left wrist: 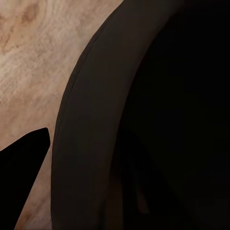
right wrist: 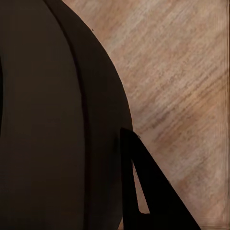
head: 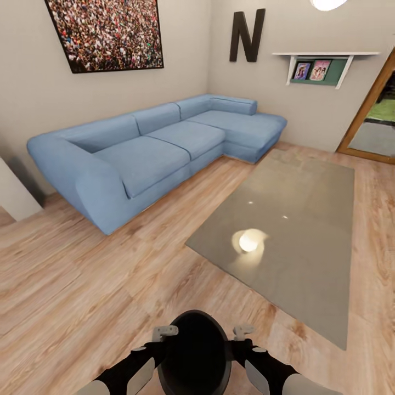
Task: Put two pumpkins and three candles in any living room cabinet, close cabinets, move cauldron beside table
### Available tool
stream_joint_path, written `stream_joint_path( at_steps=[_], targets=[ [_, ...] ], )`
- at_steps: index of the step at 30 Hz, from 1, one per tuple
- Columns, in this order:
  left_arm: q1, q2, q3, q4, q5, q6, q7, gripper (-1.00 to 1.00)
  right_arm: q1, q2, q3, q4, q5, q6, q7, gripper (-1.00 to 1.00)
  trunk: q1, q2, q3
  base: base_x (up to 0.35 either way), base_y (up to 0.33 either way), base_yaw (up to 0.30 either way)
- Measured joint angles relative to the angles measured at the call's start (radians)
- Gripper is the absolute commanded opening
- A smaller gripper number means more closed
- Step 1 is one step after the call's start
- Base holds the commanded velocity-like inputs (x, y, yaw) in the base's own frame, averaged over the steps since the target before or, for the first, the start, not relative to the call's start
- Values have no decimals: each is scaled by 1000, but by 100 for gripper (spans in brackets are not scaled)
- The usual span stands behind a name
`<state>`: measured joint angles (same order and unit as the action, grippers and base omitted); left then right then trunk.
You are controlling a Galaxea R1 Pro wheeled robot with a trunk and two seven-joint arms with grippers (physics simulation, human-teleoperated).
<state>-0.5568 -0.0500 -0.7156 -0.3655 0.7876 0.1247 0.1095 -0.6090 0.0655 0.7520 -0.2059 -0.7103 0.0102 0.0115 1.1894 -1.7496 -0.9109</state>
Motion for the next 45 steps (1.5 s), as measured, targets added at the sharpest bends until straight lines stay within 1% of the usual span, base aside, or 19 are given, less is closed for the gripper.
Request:
stream_joint_path(
  at_steps=[45],
  targets=[
    [0, -1, 0, 2, 1, 0, 0, -100, 0, -1, 1, 0, 0, 2, 0, -100, 0, 0, 0, 0, 0, -277]
  ],
)
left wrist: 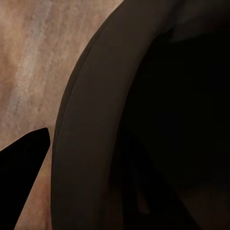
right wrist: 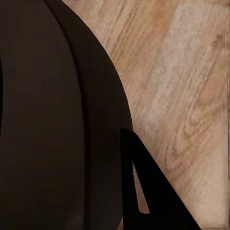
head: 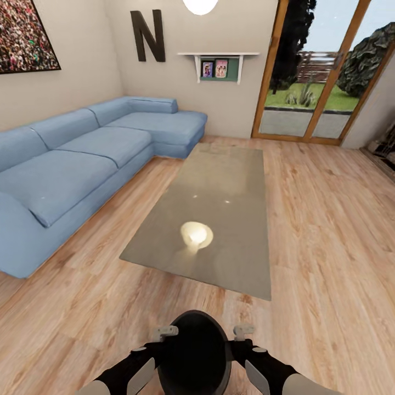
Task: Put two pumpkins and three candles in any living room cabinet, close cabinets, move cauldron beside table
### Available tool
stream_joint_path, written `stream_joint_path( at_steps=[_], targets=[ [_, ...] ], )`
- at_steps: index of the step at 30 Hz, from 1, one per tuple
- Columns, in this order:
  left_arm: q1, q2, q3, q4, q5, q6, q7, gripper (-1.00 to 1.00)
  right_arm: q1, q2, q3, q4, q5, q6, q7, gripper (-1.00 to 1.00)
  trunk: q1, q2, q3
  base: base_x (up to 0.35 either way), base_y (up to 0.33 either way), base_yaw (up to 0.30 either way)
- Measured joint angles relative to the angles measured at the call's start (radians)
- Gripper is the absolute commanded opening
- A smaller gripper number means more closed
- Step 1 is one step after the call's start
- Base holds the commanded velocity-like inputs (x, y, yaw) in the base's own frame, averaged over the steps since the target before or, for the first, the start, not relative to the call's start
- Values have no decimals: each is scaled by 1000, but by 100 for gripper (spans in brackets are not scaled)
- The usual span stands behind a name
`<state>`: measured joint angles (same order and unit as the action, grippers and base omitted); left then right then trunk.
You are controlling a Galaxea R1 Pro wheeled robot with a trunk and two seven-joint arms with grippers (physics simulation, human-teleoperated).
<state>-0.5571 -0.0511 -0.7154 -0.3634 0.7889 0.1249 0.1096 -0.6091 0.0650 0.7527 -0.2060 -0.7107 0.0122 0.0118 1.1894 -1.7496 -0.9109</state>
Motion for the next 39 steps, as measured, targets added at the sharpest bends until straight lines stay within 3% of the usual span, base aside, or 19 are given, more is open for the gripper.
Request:
stream_joint_path(
  at_steps=[31, 39],
  targets=[
    [0, 1, -2, 0, 3, 0, 0, -100, 0, 1, 1, 0, 0, 2, -1, -100, 0, 0, 0, 0, 0, -279],
    [0, -1, -2, 3, 5, 0, 0, -100, 0, 0, 2, 0, -1, 4, -1, -100, 0, 0, 0, 0, 0, -76]
  ],
)
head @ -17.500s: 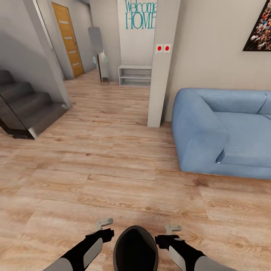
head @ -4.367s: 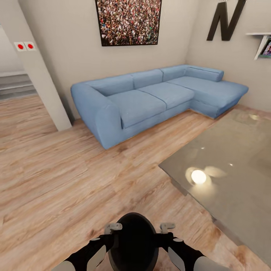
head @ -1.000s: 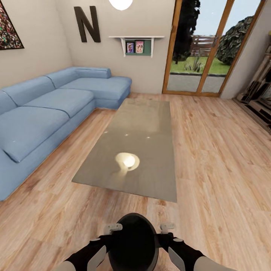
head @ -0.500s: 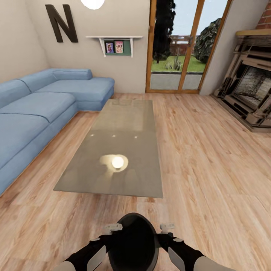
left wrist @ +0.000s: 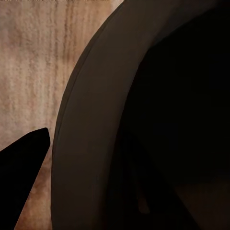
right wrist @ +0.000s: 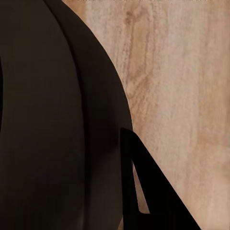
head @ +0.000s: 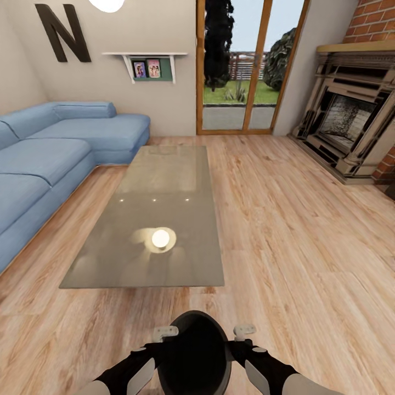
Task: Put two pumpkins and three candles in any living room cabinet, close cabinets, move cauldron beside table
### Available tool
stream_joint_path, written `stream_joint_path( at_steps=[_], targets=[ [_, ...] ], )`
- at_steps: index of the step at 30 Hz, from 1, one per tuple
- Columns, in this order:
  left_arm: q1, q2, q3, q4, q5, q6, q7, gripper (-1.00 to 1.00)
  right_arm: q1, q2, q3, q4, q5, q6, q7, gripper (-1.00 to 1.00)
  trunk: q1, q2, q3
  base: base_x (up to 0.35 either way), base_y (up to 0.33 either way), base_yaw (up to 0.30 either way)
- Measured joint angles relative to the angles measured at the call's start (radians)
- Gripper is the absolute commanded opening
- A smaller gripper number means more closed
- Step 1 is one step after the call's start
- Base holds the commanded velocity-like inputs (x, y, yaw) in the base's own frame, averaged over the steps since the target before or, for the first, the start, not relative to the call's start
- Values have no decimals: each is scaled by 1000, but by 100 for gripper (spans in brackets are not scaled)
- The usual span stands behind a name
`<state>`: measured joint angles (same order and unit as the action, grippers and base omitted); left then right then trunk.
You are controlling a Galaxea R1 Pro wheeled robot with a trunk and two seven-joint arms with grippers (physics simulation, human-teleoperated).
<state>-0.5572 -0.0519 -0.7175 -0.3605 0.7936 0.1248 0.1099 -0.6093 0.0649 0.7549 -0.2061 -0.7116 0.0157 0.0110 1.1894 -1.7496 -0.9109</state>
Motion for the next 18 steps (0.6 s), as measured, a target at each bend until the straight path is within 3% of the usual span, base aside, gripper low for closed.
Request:
stream_joint_path(
  at_steps=[13, 18],
  targets=[
    [0, 6, -2, -11, -2, 0, 0, -100, 0, 3, -5, 1, 2, -10, -2, -100, 0, 0, 0, 30, 42, -1],
    [0, -2, 0, 4, 2, 1, 0, -100, 0, -1, 2, 0, -1, 5, 0, -100, 0, 0, 0, 72, 2, 0]
  ],
)
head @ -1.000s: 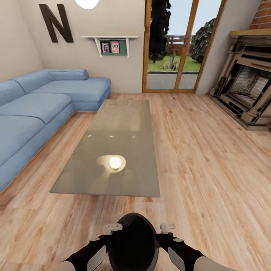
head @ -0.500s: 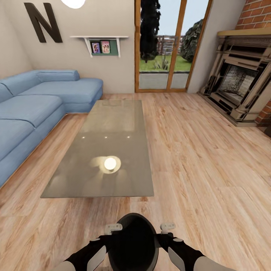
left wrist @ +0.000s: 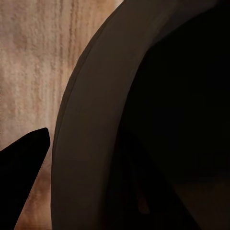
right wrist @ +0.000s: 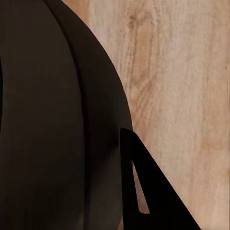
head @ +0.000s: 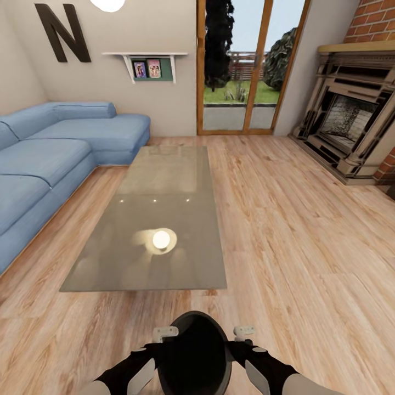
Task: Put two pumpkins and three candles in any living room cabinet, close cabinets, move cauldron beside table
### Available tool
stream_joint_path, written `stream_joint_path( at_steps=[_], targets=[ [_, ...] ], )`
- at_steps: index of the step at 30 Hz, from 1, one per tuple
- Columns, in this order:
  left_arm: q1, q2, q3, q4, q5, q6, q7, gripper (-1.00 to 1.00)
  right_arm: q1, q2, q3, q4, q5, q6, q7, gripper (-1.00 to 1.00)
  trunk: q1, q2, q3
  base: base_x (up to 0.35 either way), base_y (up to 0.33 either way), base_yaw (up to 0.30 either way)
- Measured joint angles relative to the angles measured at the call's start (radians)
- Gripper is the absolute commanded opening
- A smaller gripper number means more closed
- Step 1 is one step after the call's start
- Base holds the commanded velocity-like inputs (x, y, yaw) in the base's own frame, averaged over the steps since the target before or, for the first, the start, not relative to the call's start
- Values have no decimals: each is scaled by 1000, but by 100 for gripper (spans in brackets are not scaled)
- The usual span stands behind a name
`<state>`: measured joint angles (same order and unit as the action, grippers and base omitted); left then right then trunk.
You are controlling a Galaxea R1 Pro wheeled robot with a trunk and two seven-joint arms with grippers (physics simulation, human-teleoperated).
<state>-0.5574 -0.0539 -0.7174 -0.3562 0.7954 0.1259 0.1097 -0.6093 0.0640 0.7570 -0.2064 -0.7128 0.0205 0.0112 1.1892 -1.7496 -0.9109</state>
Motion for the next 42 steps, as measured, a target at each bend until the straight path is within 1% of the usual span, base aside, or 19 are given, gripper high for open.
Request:
stream_joint_path(
  at_steps=[4, 8, 12, 17, 25, 42],
  targets=[
    [0, 8, -2, -14, -3, -1, 0, -100, 0, 4, -7, 1, 3, -13, -2, -100, 0, 0, 0, 48, 0, 0],
    [0, 0, 1, 0, -2, 0, 0, -100, 0, 0, 1, 0, -1, 0, 0, -100, 0, 0, 0, 89, 0, 0],
    [0, 6, -2, -12, -3, -1, 0, -100, 0, 3, -6, 1, 3, -11, -2, -100, 0, 0, 0, 18, 0, 0],
    [1, 1, 1, -3, -2, 0, 0, -100, 0, 0, -1, 0, 1, -2, 0, -100, 0, 0, 0, 2, 0, 0],
    [0, 3, -1, -6, -2, 0, 0, -100, 0, 2, -3, 1, 2, -6, -1, -100, 0, 0, 0, 9, 0, 0],
    [0, 2, 0, -5, -2, 0, 0, -100, 0, 1, -3, 0, 1, -4, 0, -100, 0, 0, 0, 89, 0, 0]
  ],
)
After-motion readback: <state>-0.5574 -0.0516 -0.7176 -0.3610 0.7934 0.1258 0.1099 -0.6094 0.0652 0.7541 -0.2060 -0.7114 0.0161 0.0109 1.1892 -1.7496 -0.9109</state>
